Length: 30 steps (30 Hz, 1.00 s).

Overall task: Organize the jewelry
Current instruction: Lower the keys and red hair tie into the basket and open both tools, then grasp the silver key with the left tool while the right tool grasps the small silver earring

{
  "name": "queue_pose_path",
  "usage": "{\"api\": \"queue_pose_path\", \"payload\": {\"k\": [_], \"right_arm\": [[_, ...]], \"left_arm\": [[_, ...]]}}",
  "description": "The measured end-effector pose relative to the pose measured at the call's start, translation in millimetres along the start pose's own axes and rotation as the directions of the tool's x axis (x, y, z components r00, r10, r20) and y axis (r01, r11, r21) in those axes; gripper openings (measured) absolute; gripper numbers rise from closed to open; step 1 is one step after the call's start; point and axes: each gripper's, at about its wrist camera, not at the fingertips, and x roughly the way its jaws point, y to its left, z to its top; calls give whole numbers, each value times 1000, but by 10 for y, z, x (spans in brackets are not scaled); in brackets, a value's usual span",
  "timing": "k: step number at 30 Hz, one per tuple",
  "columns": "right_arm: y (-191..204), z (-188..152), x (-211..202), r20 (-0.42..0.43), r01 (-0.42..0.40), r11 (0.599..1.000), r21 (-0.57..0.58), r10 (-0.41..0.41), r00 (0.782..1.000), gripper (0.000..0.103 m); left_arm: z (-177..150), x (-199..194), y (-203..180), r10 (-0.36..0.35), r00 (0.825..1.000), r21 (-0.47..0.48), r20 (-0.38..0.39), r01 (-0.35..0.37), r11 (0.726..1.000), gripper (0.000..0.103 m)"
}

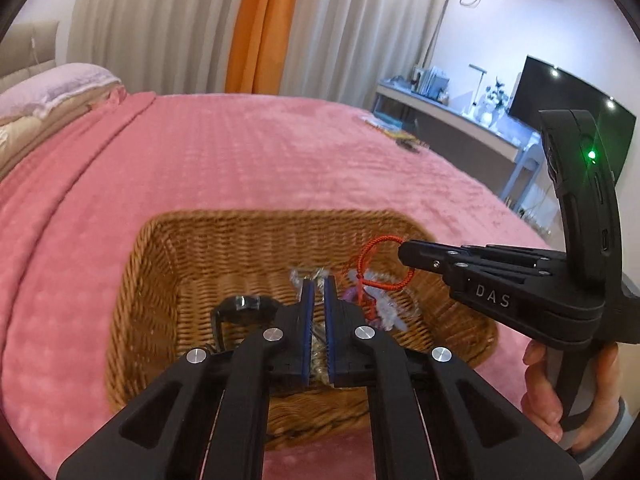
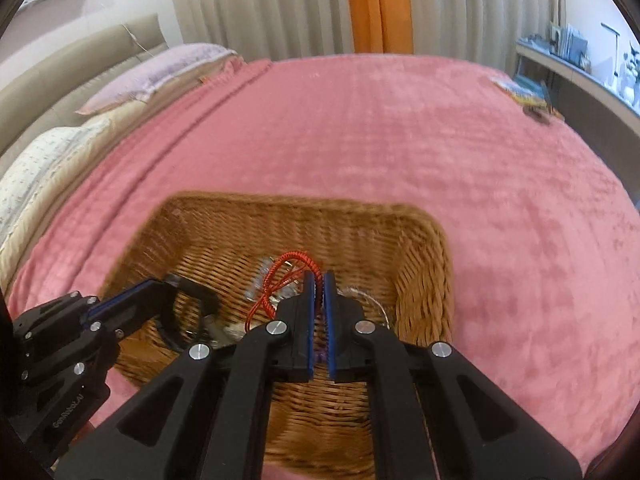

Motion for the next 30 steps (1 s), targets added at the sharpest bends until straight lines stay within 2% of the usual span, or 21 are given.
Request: {"api": "queue_pose_path", "payload": {"k": [7,10,13,15,16,23,30], "right_arm": [[-134,-80,201,-51,-7,999,49,9,999,4],[-175,-110,180,-59,-21,997,77,26,998,9],[-190,-147,52,-44,-16,997,78,20,999,27],[-186,-184,-76,-26,-28,996,82,30,999,35],[-175,-204,-154,-15,-38,996,83,39,999,37],[6,-466,-735,47,-79,995,65,76,996,38],[384,-1084,-1157,42,-115,993,13,114,993,38]], "left_arm": [[-44,30,122,-11,1000,-33,-20,11,999,3],[-54,-62,130,-38,999,-41,-5,38,998,18],[-71,-234,100,-65,998,-36,21,66,997,29],[-103,-409,71,-82,995,-30,49,84,996,48],[-128,-500,52,-88,994,-23,67,90,996,49],[-293,-1018,-14,-105,989,-1,107,106,994,51],[-698,-1389,61,-106,988,-42,108,111,993,51]]}}
